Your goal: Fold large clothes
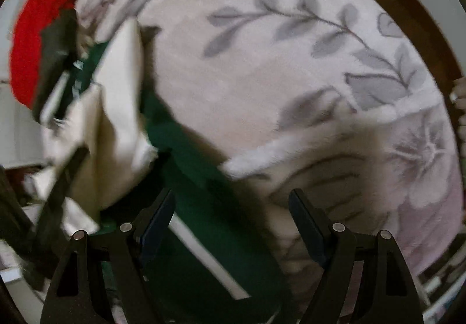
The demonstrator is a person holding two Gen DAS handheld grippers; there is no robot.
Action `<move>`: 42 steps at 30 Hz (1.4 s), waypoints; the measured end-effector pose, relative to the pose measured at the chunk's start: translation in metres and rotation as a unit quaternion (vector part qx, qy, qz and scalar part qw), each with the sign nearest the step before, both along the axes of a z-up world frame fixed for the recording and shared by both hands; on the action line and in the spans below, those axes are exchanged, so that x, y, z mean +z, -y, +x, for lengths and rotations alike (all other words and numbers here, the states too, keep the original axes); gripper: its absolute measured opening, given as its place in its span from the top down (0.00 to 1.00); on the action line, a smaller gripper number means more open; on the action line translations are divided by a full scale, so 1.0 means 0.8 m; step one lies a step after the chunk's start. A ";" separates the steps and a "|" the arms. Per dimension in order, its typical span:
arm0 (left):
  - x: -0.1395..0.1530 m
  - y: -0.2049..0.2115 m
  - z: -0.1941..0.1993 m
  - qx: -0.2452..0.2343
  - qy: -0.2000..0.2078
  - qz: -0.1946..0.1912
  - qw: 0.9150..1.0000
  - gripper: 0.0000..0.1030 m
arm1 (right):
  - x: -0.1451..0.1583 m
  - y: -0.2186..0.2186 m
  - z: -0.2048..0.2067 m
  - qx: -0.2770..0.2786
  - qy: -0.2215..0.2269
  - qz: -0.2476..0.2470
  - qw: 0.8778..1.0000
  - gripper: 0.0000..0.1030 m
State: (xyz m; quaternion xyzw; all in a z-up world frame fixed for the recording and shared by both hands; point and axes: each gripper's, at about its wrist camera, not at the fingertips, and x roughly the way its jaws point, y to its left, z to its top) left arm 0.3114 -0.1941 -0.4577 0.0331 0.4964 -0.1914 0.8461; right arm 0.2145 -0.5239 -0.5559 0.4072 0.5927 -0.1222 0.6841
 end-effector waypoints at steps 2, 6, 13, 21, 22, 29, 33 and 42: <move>0.000 -0.013 -0.005 0.016 0.003 0.031 0.999 0.04 | 0.021 -0.011 0.010 -0.004 0.021 0.019 1.000 0.21; 0.009 -0.093 -0.037 0.112 0.012 0.131 0.985 0.04 | 0.049 -0.034 0.079 0.020 0.055 0.043 0.997 0.21; -0.036 -0.255 -0.011 0.306 -0.006 0.252 0.918 0.04 | 0.072 -0.184 0.237 0.187 0.067 -0.026 0.980 0.21; -0.109 -0.356 0.025 0.369 -0.098 0.156 0.911 0.00 | 0.012 -0.339 0.357 0.361 -0.023 -0.169 0.917 0.41; -0.112 -0.360 0.026 0.373 -0.106 0.137 0.911 0.00 | 0.015 -0.337 0.355 0.353 -0.018 -0.175 0.919 0.54; -0.094 -0.380 -0.002 0.393 -0.133 0.045 0.909 0.00 | 0.111 -0.214 0.257 0.129 0.166 -0.089 0.974 0.78; -0.066 -0.378 -0.032 0.391 -0.101 0.052 0.913 0.00 | 0.042 -0.143 0.164 0.028 0.079 -0.058 0.995 0.57; -0.076 -0.416 -0.039 0.371 -0.092 -0.031 0.924 0.01 | 0.091 -0.165 0.100 -0.001 0.029 -0.014 0.999 0.49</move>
